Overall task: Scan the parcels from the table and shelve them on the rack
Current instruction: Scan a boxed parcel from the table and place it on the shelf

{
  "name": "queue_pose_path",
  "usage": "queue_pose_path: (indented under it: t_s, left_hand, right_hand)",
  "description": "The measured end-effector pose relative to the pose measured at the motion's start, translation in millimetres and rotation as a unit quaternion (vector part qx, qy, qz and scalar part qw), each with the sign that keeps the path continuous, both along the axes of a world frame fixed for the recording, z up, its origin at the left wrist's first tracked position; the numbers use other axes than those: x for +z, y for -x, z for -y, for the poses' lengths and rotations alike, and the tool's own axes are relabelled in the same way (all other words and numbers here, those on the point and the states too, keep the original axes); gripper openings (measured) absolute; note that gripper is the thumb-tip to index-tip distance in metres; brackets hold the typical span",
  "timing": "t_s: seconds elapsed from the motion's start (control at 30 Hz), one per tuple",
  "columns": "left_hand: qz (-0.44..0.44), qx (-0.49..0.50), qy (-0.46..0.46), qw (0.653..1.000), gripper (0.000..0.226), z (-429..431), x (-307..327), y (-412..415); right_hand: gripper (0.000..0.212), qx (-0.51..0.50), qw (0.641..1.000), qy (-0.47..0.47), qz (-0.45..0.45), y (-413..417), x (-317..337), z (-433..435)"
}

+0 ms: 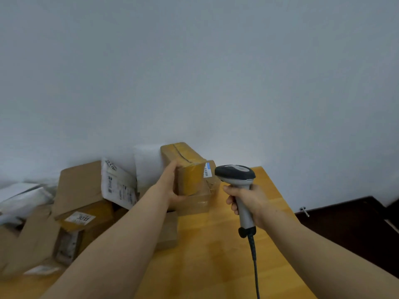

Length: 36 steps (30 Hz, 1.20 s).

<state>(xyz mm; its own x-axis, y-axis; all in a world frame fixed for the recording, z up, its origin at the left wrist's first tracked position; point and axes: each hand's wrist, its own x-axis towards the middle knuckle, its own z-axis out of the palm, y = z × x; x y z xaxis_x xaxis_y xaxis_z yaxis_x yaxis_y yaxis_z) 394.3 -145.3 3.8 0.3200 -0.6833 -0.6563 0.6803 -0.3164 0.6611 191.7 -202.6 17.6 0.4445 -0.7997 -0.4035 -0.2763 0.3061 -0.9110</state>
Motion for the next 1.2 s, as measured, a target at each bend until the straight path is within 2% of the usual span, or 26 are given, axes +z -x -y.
queue_pose_path:
  t_s: [0.1, 0.27, 0.4, 0.53, 0.63, 0.7, 0.8, 0.9, 0.93, 1.07, 1.2]
  left_hand:
    - [-0.018, 0.023, 0.05, 0.998, 0.029, -24, 3, 24]
    - [-0.047, 0.006, 0.138, 0.989, 0.049, -80, 22, 72]
    - [-0.029, -0.042, 0.16, 0.986, 0.051, -128, 29, 111]
    - [0.099, 0.003, 0.075, 0.992, 0.052, -163, 34, 142]
    - [0.197, 0.06, 0.007, 0.979, 0.052, -187, 44, 155]
    - [0.205, 0.073, 0.009, 0.976, 0.059, -204, 52, 159]
    - [0.162, 0.031, 0.044, 0.985, 0.063, -226, 69, 165]
    - [0.196, 0.02, -0.006, 0.98, 0.084, -242, 76, 165]
    - [0.215, 0.031, -0.031, 0.976, 0.084, -248, 77, 164]
    - [0.267, 0.09, -0.065, 0.957, 0.064, -284, 88, 152]
    - [0.328, 0.161, -0.114, 0.924, 0.04, -323, 113, 139]
  right_hand:
    - [0.014, -0.016, 0.999, -0.008, 0.029, 9, 5, 1]
    - [0.016, -0.018, 0.995, -0.031, 0.095, 30, 13, -7]
    - [0.029, 0.032, 0.991, -0.054, 0.116, 49, 14, -32]
    - [0.031, 0.105, 0.989, 0.012, 0.104, 60, 19, -63]
    - [0.033, 0.136, 0.985, 0.057, 0.092, 64, 28, -84]
    - [0.035, 0.144, 0.983, 0.065, 0.095, 65, 34, -98]
    - [0.034, 0.173, 0.977, 0.083, 0.088, 64, 42, -116]
    - [0.04, 0.202, 0.971, 0.089, 0.092, 62, 51, -134]
    - [0.04, 0.214, 0.968, 0.091, 0.094, 62, 55, -140]
    - [0.029, 0.291, 0.947, 0.109, 0.084, 63, 69, -154]
    - [0.013, 0.411, 0.899, 0.147, 0.03, 64, 81, -161]
